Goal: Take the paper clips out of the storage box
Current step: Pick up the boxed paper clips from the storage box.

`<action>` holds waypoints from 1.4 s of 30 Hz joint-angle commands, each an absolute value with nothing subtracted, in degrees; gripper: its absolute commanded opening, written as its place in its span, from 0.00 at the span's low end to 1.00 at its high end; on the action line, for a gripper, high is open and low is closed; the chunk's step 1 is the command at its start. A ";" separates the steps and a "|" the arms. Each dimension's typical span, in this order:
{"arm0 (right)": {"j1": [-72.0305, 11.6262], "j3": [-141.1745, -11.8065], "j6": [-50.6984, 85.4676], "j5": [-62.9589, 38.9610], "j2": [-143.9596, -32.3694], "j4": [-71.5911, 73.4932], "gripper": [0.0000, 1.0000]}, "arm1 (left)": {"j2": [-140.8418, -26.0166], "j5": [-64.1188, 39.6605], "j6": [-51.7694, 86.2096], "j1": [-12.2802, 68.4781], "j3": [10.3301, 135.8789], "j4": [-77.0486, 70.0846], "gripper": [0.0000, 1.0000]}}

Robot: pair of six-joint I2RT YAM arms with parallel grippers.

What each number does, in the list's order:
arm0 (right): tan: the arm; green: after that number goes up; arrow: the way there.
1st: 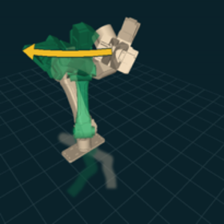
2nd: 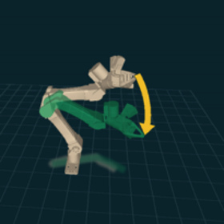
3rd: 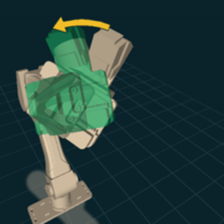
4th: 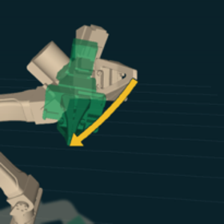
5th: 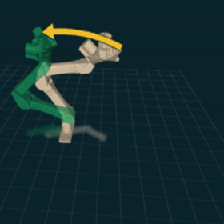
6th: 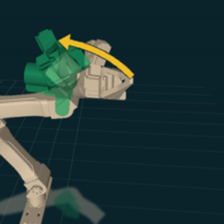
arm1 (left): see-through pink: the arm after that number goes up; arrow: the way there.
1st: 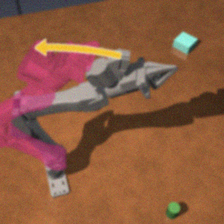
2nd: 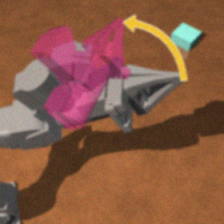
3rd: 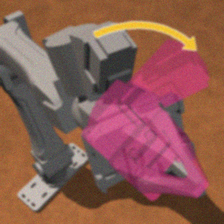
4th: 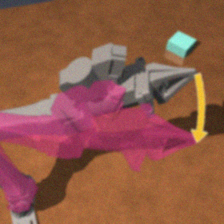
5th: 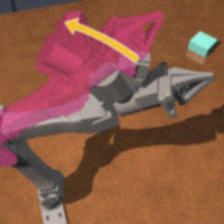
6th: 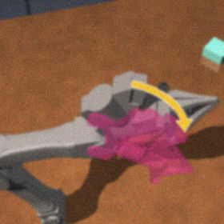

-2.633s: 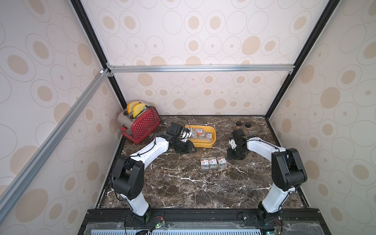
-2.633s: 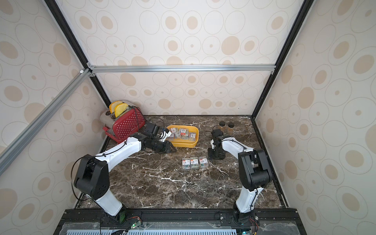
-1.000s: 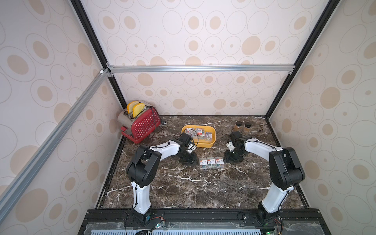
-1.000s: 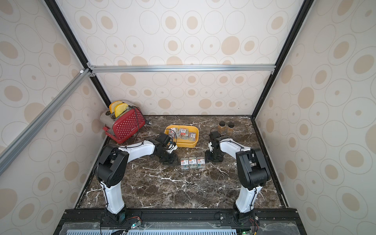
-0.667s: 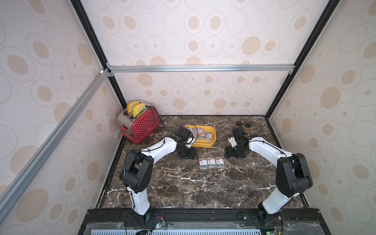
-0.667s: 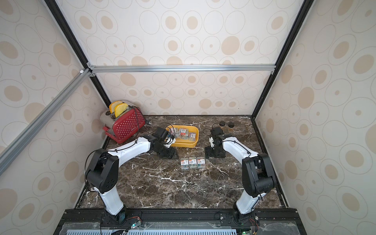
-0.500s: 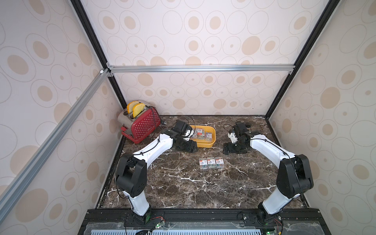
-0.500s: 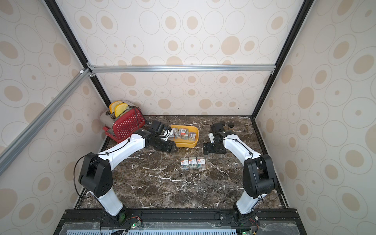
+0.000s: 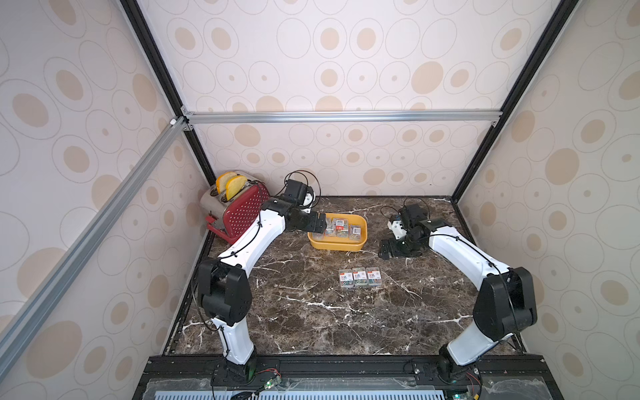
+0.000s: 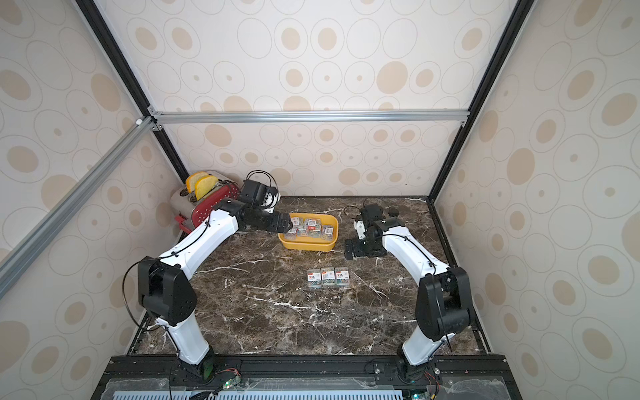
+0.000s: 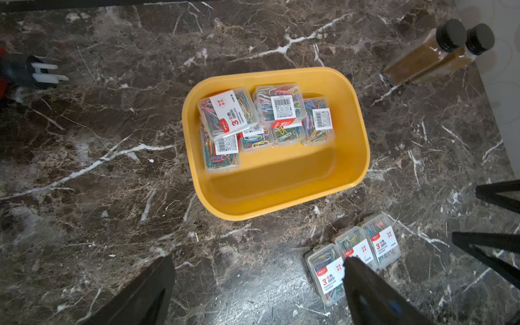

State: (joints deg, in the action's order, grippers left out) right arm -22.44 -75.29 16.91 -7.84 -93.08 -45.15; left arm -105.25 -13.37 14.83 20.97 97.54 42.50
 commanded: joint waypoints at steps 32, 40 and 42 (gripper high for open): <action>-22.61 -82.63 14.56 -5.15 -95.98 -49.13 1.00 | -132.77 -14.32 14.64 24.21 118.67 30.09 0.99; -22.42 -82.10 13.94 -4.92 -96.15 -49.86 1.00 | -137.88 -10.54 12.99 26.98 122.86 28.06 0.99; -22.39 -82.01 13.68 -4.92 -96.07 -50.10 1.00 | -139.00 -8.72 13.27 27.15 123.80 28.28 0.99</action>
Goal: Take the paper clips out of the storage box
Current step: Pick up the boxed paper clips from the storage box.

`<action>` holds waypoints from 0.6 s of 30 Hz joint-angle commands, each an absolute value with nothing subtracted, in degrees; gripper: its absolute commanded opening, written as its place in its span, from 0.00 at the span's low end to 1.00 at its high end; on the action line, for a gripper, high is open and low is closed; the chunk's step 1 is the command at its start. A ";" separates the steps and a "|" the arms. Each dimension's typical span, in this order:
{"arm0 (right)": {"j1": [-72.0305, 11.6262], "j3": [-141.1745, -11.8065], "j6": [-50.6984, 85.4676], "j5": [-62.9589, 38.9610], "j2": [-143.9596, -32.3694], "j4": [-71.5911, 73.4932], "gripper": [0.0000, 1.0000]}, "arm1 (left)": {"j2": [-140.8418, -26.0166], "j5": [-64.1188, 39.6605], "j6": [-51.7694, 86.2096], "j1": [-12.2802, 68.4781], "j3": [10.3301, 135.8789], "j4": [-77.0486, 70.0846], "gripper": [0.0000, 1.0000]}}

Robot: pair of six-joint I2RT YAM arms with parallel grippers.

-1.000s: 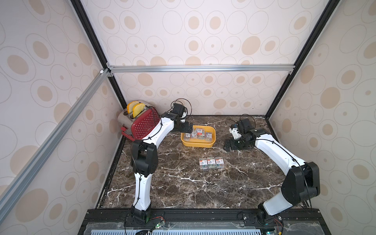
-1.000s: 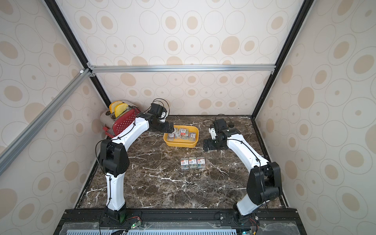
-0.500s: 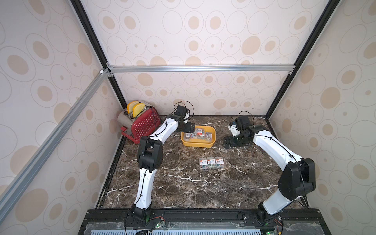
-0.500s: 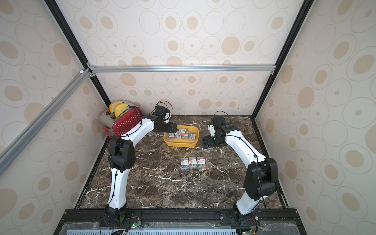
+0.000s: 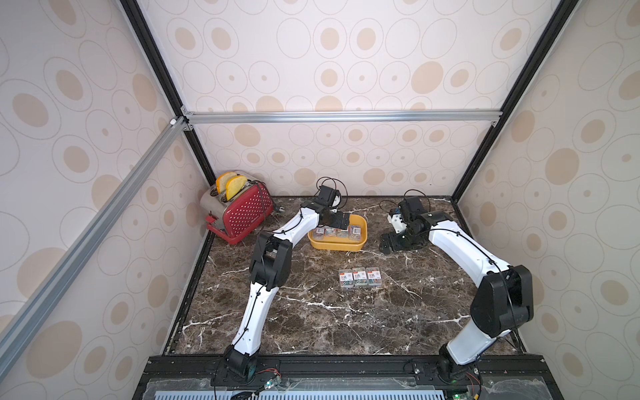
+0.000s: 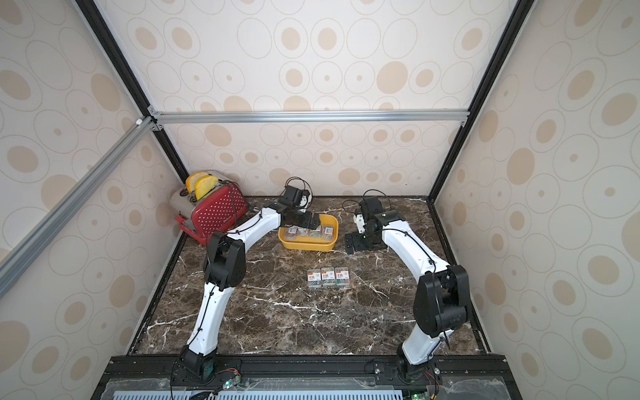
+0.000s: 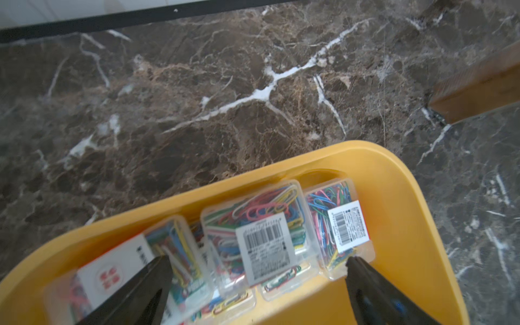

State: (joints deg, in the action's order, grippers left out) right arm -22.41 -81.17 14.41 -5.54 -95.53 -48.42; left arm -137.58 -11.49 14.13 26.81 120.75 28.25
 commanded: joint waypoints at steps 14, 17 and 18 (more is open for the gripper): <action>-21.01 -81.56 12.92 -6.77 -96.59 -50.19 1.00 | -142.04 -5.48 13.32 28.21 123.52 29.16 0.94; -20.97 -81.47 12.73 -6.94 -96.54 -50.19 1.00 | -142.29 -6.00 13.45 28.35 123.48 29.22 0.89; -20.93 -81.35 12.74 -7.02 -96.50 -50.19 1.00 | -142.29 -6.15 13.51 28.56 123.48 29.20 0.88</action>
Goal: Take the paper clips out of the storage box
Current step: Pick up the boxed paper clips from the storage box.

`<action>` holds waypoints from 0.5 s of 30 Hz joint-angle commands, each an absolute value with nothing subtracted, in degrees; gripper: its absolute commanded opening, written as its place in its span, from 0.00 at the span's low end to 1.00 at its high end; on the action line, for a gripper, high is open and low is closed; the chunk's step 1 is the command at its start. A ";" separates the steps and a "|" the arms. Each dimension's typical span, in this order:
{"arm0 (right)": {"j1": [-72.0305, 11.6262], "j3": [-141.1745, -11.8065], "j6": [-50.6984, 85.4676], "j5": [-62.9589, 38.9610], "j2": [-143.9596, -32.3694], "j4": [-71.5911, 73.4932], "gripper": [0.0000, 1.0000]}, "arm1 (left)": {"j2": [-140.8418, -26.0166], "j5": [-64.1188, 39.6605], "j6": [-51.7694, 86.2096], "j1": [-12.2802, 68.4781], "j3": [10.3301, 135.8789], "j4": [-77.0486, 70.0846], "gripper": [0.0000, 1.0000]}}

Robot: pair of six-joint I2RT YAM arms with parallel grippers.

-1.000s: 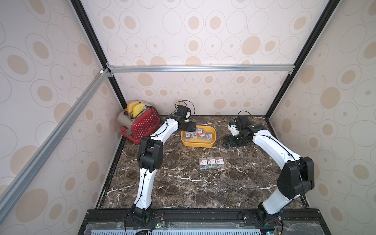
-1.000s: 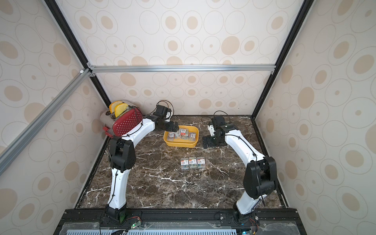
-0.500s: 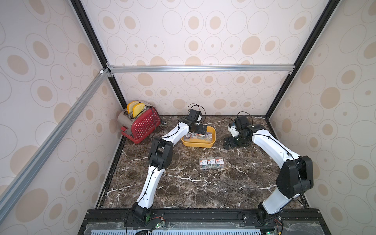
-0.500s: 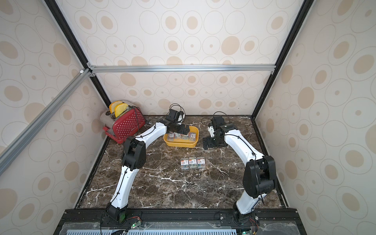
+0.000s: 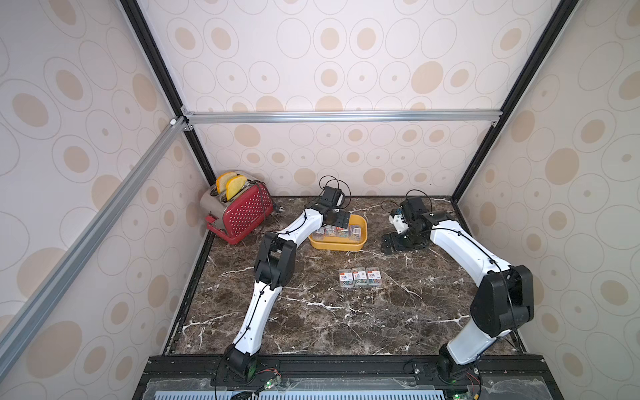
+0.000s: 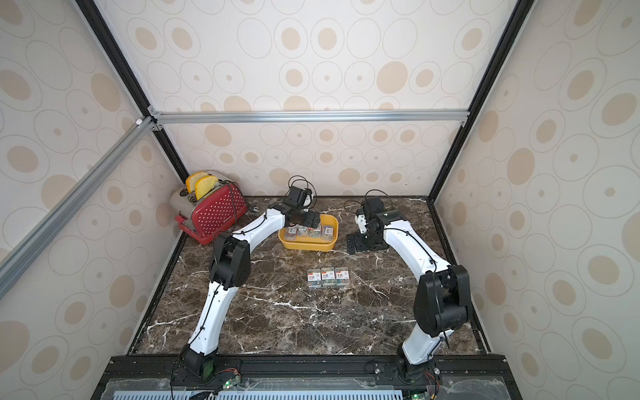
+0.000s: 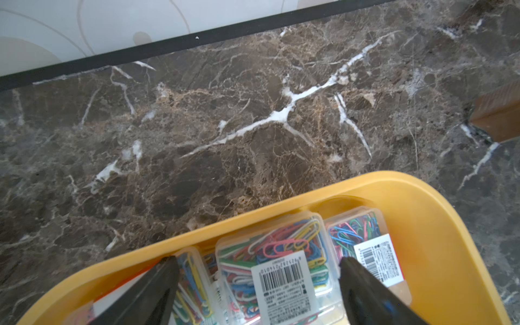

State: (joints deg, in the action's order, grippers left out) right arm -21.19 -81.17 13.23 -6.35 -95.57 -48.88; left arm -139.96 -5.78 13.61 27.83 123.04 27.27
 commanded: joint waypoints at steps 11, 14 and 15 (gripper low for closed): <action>-20.41 -80.15 12.67 -7.56 -95.36 -50.00 1.00 | -141.74 -5.76 13.80 30.56 122.47 30.56 0.95; -20.33 -79.76 12.72 -7.83 -95.21 -49.83 1.00 | -141.42 -5.62 13.97 30.54 121.74 30.63 0.93; -20.30 -79.65 12.78 -7.98 -95.19 -49.75 1.00 | -141.42 -5.39 14.06 30.56 121.63 30.75 0.93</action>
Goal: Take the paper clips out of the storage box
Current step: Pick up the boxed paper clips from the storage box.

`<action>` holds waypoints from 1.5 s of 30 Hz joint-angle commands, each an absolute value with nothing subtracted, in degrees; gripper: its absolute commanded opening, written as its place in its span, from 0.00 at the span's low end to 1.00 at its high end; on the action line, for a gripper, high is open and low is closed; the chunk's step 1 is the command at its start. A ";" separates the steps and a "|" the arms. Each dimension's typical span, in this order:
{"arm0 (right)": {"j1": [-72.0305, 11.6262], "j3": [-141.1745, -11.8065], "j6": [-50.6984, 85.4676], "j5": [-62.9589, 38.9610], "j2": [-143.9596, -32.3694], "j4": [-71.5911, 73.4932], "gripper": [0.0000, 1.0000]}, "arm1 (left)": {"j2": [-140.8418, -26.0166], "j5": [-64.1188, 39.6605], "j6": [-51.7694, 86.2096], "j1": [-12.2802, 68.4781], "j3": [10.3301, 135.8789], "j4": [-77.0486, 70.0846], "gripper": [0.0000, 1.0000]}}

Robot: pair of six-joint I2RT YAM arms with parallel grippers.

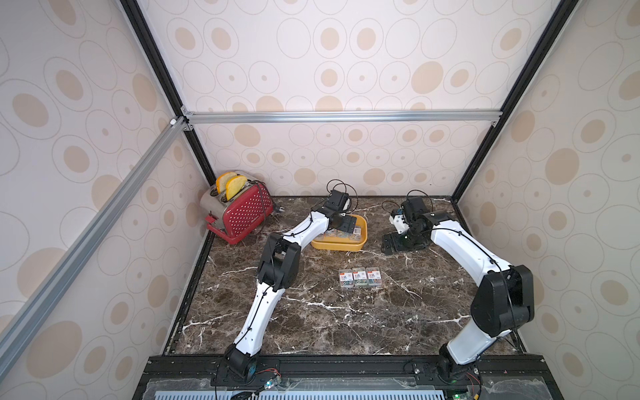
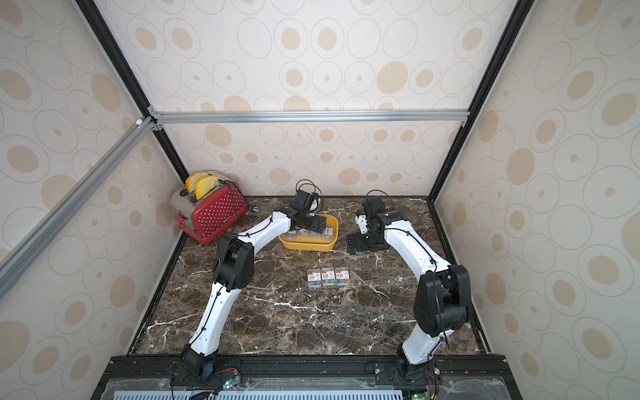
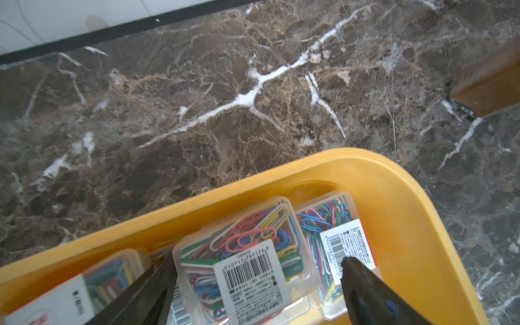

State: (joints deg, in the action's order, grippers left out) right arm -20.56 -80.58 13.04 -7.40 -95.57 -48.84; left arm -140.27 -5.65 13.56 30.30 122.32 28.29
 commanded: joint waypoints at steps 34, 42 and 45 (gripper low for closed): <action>-20.29 -78.77 12.31 -9.82 -94.57 -49.01 1.00 | -142.94 -3.94 14.33 30.52 123.19 30.18 0.63; -20.24 -78.41 11.96 -11.42 -93.88 -48.19 1.00 | -137.43 -5.61 12.64 30.50 120.59 34.33 0.53; -20.22 -78.32 11.53 -12.84 -93.47 -47.40 1.00 | -134.70 -7.92 11.89 30.50 121.02 38.91 0.53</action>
